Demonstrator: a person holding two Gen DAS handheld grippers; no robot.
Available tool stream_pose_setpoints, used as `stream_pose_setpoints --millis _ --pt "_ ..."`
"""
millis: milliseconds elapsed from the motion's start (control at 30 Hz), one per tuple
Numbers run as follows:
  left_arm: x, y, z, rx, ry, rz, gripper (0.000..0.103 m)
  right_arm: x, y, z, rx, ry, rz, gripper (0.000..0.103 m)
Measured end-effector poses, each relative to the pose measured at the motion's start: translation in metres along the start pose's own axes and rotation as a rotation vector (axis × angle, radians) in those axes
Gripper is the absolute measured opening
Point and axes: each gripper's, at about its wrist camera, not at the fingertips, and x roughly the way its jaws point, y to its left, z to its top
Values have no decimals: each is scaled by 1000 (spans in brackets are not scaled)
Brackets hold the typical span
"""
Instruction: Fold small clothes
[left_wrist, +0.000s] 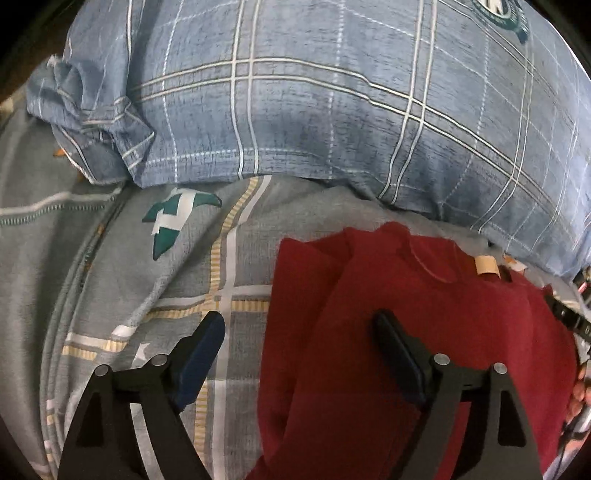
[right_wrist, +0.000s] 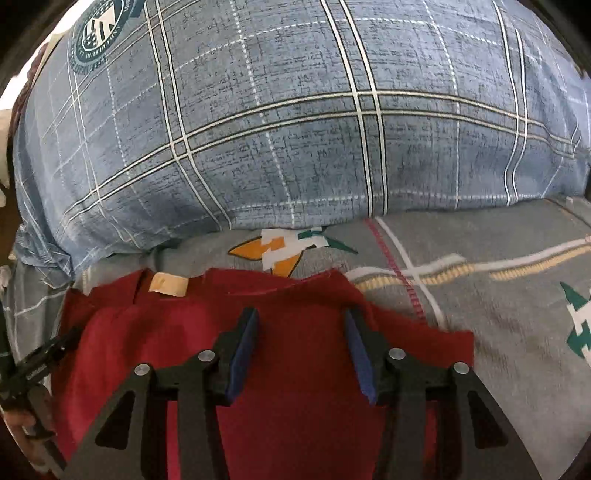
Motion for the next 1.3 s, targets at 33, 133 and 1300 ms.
stream_pose_setpoints --millis 33,133,1300 --pt "-4 1 0 0 -7 6 84 -2 3 0 -11 -1 -14 50" --pt "-20 2 -4 27 -35 32 82 -28 7 -7 -5 -31 -3 51" --pt "-85 66 -59 -82 12 10 82 44 265 2 -270 126 223 8"
